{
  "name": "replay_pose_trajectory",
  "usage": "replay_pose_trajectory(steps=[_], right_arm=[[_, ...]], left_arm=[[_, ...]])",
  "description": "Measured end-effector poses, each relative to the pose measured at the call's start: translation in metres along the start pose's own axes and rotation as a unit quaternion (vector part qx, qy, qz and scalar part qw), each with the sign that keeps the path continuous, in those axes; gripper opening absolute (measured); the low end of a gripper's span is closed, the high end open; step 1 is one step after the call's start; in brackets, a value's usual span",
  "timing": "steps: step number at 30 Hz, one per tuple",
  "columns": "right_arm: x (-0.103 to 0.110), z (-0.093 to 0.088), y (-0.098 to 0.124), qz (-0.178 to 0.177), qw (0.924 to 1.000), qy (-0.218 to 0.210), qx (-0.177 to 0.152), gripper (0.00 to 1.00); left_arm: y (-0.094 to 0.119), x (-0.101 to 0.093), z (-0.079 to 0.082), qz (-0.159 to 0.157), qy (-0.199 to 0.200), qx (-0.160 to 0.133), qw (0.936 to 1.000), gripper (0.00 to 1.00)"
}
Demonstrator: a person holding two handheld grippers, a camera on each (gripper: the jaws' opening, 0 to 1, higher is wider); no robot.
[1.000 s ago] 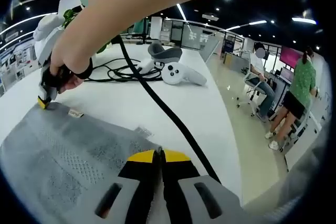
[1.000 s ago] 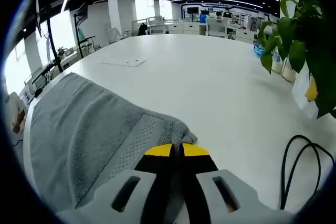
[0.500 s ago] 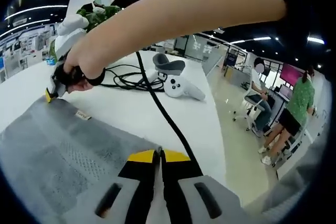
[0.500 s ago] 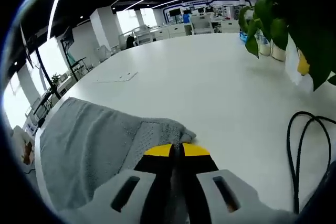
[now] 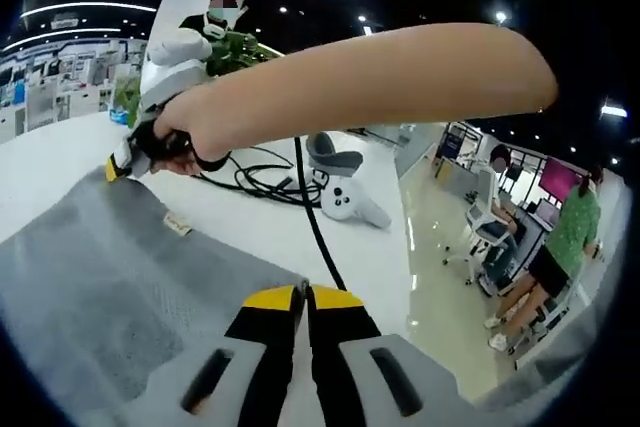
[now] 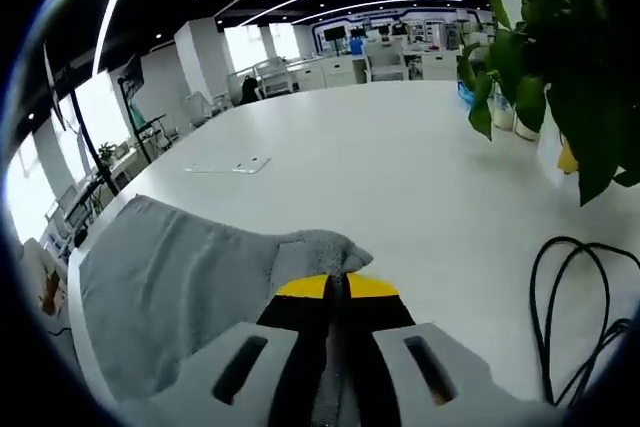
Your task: Fold the towel on the table until its edges align and the towel forms a compact rectangular stack.
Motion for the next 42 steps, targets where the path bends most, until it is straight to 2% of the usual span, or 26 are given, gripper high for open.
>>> replay_pose_trajectory(steps=[8, 11, 13, 21, 25, 34, 42], right_arm=[[0.020, 0.027, 0.013, 0.005, 0.9997, -0.004, -0.025, 0.02], [0.031, 0.036, 0.018, 0.013, 0.9992, -0.012, -0.035, 0.02], [0.036, 0.042, 0.021, 0.021, 0.9988, -0.018, -0.040, 0.02], [0.066, 0.064, 0.037, 0.031, 0.9977, -0.012, -0.059, 0.02], [0.075, 0.074, 0.043, 0.028, 0.9967, -0.026, -0.072, 0.02], [0.089, 0.101, 0.050, 0.022, 0.9928, -0.055, -0.104, 0.02], [0.120, 0.130, 0.046, 0.038, 0.9894, -0.057, -0.128, 0.02]], left_arm=[[0.026, -0.006, 0.012, -0.002, -0.021, -0.021, 0.9996, 0.04], [0.038, -0.006, 0.017, 0.001, -0.014, -0.031, 0.9994, 0.04], [0.045, -0.008, 0.024, -0.003, 0.012, -0.045, 0.9989, 0.04], [0.076, -0.013, 0.044, 0.001, 0.001, -0.078, 0.9970, 0.04], [0.088, -0.011, 0.048, 0.001, 0.020, -0.094, 0.9953, 0.04], [0.128, -0.014, 0.051, 0.001, 0.015, -0.111, 0.9937, 0.04], [0.172, -0.014, 0.059, 0.003, 0.014, -0.126, 0.9919, 0.04]])
Point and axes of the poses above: the point that each gripper's makers call its tool centre point, and the gripper's own axes: y roughly backward along the fingers, x roughly to its left, z roughly out of its top, the point moved 5 cm from there along y, roughly backward along the fingers, and after that the axes turned 11 degrees about y, right-handed, at the moved point
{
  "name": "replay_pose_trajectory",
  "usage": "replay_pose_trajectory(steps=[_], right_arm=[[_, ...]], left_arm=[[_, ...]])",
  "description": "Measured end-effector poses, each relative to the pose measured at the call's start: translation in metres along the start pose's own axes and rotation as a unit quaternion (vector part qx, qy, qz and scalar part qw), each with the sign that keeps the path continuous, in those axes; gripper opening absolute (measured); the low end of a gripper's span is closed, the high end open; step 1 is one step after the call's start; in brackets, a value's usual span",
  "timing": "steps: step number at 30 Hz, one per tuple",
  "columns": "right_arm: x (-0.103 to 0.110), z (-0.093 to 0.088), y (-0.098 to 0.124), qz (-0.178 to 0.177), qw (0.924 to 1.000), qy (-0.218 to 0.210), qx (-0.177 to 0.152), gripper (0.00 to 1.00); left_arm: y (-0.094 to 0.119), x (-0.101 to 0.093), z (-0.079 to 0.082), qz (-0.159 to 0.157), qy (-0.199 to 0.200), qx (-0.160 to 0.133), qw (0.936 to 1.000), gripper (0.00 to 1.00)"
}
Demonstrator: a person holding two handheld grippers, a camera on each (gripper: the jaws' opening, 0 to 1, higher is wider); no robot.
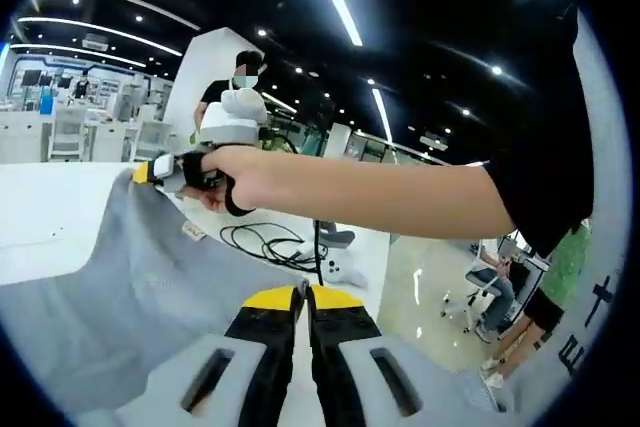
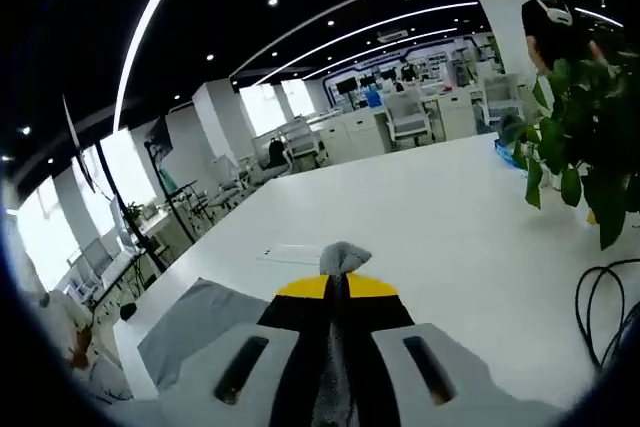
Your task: Fold the towel on the table until its edges align and the towel forms a compact rectangular stack.
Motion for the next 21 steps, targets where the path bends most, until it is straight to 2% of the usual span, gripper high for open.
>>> replay_pose_trajectory(steps=[6, 11, 17, 21], right_arm=[[0.023, 0.016, -0.013, 0.014, 0.9996, -0.012, -0.020, 0.02], [0.047, 0.028, -0.023, 0.029, 0.9990, -0.012, -0.032, 0.02], [0.073, 0.036, -0.038, 0.045, 0.9984, -0.006, -0.034, 0.02], [0.093, 0.041, -0.047, 0.058, 0.9976, -0.009, -0.036, 0.02]], left_arm=[[0.032, 0.003, 0.008, 0.002, 0.003, -0.017, 0.9999, 0.04], [0.061, 0.010, 0.010, 0.015, 0.007, -0.027, 0.9995, 0.04], [0.097, 0.019, 0.020, 0.027, 0.009, -0.035, 0.9990, 0.04], [0.114, 0.028, 0.024, 0.040, 0.002, -0.040, 0.9984, 0.04]])
Point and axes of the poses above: the point that each gripper's makers call its tool centre point, and the gripper's own axes: y roughly backward along the fingers, x roughly to its left, z roughly out of its top, the point moved 5 cm from there along y, roughly backward along the fingers, and after that the axes turned 11 degrees about y, right-handed, at the moved point
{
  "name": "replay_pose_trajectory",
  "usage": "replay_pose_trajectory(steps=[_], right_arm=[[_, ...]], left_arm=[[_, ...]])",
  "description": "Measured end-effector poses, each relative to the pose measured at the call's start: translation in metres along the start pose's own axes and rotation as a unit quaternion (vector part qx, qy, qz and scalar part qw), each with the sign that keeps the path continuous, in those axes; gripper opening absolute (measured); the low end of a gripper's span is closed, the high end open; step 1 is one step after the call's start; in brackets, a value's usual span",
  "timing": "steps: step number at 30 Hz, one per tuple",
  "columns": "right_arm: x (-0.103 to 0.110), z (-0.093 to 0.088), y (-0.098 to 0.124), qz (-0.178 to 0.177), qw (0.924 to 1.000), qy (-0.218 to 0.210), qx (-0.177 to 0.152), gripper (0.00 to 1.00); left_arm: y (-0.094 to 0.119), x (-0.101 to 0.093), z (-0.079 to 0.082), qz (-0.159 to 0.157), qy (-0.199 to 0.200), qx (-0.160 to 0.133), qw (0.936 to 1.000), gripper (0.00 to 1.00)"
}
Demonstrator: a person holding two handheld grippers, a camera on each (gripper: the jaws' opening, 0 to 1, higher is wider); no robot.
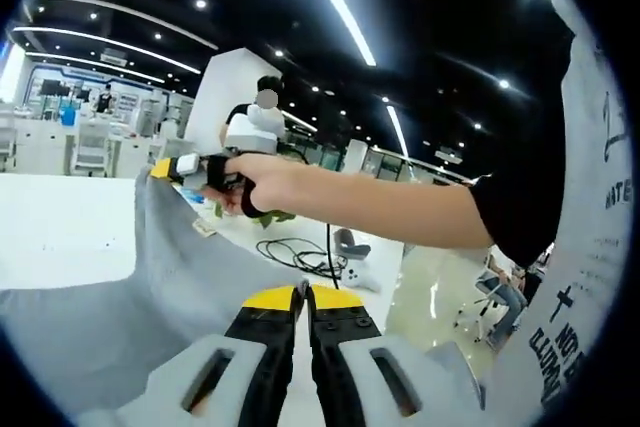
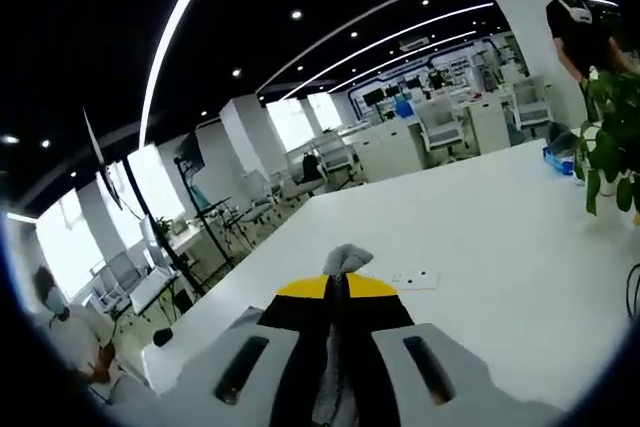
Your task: Fold the towel on the table until its edges align and the towel forms a compact rectangular stack.
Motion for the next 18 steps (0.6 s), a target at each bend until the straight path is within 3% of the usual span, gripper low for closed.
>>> replay_pose_trajectory(steps=[8, 11, 18], right_arm=[[0.034, 0.008, -0.025, 0.025, 0.9997, 0.008, -0.001, 0.02], [0.049, 0.009, -0.033, 0.039, 0.9992, 0.007, 0.001, 0.02], [0.080, 0.016, -0.045, 0.068, 0.9976, 0.010, 0.000, 0.02]], left_arm=[[0.040, 0.019, 0.009, 0.035, 0.007, -0.012, 0.9993, 0.04], [0.055, 0.027, 0.012, 0.050, 0.044, -0.029, 0.9973, 0.04], [0.087, 0.036, 0.010, 0.079, 0.040, -0.033, 0.9956, 0.04]])
Point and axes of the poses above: the point that each gripper's makers call its tool centre point, and the gripper's own axes: y roughly backward along the fingers, x roughly to its left, z roughly out of its top, the point moved 5 cm from there along y, roughly backward along the fingers, and after that the axes turned 11 degrees about y, right-handed, at the moved point
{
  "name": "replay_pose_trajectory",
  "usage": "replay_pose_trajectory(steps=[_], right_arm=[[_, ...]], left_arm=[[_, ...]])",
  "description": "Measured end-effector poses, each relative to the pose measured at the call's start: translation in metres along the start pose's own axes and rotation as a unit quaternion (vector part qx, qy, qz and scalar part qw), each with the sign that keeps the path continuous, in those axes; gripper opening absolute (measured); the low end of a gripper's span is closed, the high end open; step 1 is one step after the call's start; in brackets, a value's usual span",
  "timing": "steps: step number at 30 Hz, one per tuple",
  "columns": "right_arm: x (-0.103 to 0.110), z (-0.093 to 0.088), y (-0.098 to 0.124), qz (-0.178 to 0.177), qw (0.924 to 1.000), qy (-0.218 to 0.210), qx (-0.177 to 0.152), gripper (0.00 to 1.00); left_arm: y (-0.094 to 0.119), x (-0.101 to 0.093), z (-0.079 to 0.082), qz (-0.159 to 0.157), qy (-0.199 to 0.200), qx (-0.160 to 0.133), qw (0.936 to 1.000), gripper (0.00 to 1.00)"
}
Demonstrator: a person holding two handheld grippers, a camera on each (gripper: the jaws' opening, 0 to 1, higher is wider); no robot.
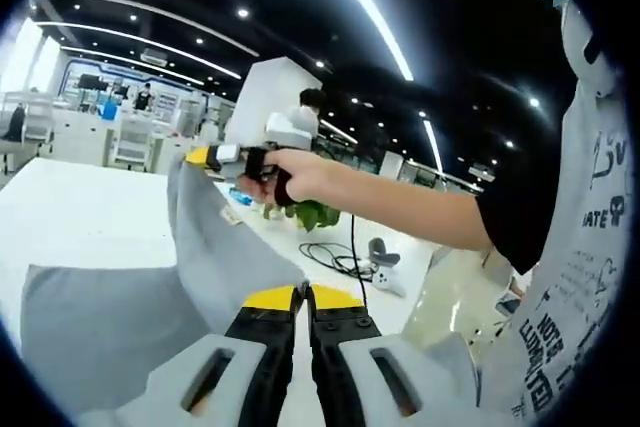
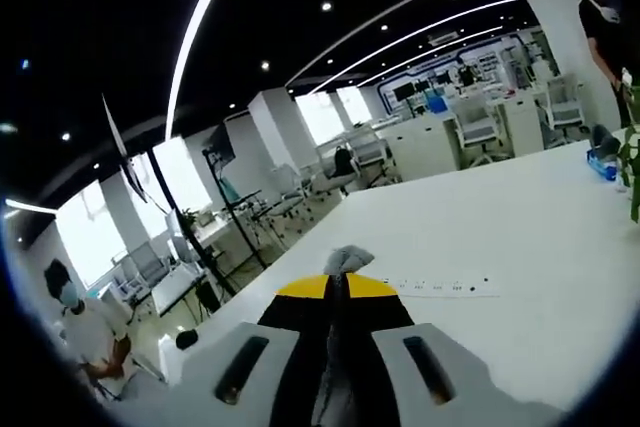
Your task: Fold the towel on the table until its edges align and the towel forms a compact rectangular stack.
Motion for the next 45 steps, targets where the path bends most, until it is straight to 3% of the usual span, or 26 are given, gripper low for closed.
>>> replay_pose_trajectory(steps=[8, 17, 45], right_arm=[[0.032, -0.001, -0.022, 0.025, 0.9997, 0.008, 0.003, 0.02], [0.054, -0.003, -0.037, 0.040, 0.9992, 0.006, 0.007, 0.02], [0.103, -0.022, -0.094, 0.061, 0.9974, 0.015, 0.035, 0.02]], left_arm=[[0.025, 0.024, 0.003, 0.043, 0.010, -0.005, 0.9990, 0.04], [0.058, 0.050, 0.000, 0.093, 0.016, -0.007, 0.9956, 0.04], [0.118, 0.075, -0.017, 0.169, 0.054, -0.048, 0.9830, 0.04]])
Point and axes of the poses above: the point that each gripper's makers call its tool centre point, and the gripper's own axes: y roughly backward along the fingers, x roughly to its left, z roughly out of its top, the point moved 5 cm from there along y, roughly backward along the fingers, and after that the axes turned 11 degrees about y, right-handed, at the moved point
